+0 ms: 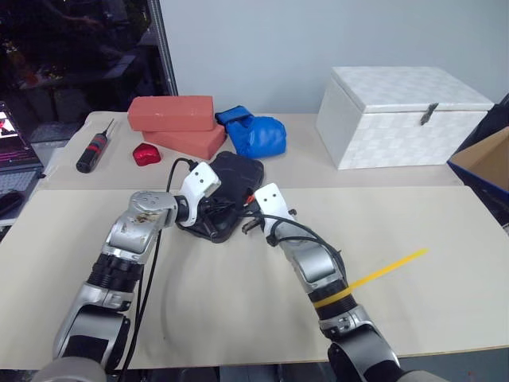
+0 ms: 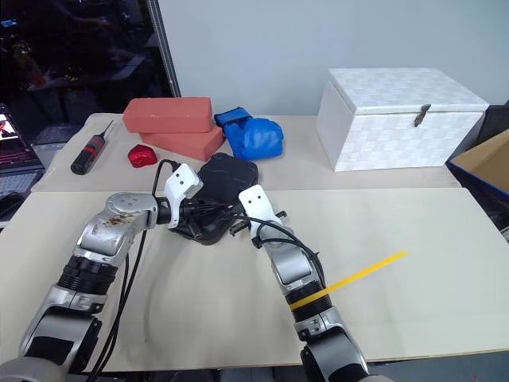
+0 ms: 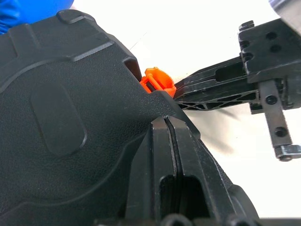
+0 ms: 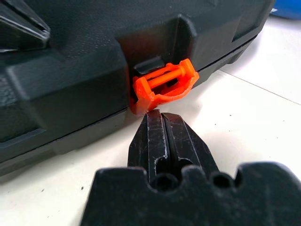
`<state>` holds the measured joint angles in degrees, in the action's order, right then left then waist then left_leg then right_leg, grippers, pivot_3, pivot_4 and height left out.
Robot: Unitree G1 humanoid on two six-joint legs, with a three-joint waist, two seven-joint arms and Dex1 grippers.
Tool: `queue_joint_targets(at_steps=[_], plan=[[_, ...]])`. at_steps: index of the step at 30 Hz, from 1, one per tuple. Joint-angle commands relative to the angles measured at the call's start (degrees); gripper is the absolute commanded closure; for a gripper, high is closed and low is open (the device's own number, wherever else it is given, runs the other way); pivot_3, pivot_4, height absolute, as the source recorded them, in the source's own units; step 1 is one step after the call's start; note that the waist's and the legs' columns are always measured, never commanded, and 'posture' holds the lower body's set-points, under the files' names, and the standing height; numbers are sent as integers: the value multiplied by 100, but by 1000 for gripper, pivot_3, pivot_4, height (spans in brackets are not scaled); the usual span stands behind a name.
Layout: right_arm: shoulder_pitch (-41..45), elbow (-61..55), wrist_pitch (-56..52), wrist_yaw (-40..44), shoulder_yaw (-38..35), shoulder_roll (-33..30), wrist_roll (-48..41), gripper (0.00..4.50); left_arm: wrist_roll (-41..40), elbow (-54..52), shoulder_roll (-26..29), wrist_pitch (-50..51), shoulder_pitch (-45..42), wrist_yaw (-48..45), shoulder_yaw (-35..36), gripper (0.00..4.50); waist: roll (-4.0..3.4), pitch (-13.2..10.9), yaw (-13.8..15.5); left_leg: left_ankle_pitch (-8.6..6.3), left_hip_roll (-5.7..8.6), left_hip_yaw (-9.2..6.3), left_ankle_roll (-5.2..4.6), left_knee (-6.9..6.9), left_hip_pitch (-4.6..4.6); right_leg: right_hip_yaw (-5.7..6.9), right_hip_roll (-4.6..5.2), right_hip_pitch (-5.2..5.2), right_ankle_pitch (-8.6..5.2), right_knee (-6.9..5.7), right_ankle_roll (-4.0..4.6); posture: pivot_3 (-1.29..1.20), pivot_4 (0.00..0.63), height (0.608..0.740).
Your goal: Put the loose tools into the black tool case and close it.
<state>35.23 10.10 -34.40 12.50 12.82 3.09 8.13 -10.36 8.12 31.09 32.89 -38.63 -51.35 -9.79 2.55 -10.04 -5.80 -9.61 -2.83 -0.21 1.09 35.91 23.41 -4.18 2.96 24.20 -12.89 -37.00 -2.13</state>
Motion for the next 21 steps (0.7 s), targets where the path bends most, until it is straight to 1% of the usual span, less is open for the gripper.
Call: queue_joint_targets(at_steps=[1, 6, 11, 12, 17, 21], plan=[[232, -864, 207, 317, 102, 58, -248, 4500, 198, 437, -23, 370, 334, -38, -360, 4460, 0, 0, -2, 0, 0, 0, 0, -1, 1, 0, 0, 2, 0, 0, 1, 0, 150, 736], [305, -952, 230, 760, -89, -297, -424, 4500, 200, 480, -48, 338, 355, -42, -373, 4460, 0, 0, -4, 0, 0, 0, 0, -1, -6, 0, 0, -2, 1, 0, 2, 0, 150, 736], [513, -802, 203, 992, -195, -387, -677, 4500, 200, 479, -47, 333, 379, -49, -354, 4460, -2, 5, 39, 0, 0, 0, 0, -5, -8, 2, 1, -8, -3, 4, 7, 0, 150, 736], [549, -755, 196, 1019, -182, -388, -708, 4500, 199, 472, -41, 338, 389, -47, -348, 4460, -2, 5, 42, 0, 0, 0, 0, -4, -6, 2, 2, -10, -15, 8, 28, 0, 150, 736], [587, -697, 244, 898, -227, -364, -773, 4500, 181, 416, -9, 365, 445, -35, -309, 4460, -2, 6, 46, 0, 1, 2, 0, -4, 0, 2, 5, -12, -13, 18, 22, 0, 150, 736], [449, -974, 310, 685, -396, -375, -810, 4500, 126, 396, -41, 336, 487, 11, -228, 4460, -2, 6, 43, 0, 0, 2, 0, -6, -2, 2, 4, -11, -9, 17, 14, 0, 150, 736]])
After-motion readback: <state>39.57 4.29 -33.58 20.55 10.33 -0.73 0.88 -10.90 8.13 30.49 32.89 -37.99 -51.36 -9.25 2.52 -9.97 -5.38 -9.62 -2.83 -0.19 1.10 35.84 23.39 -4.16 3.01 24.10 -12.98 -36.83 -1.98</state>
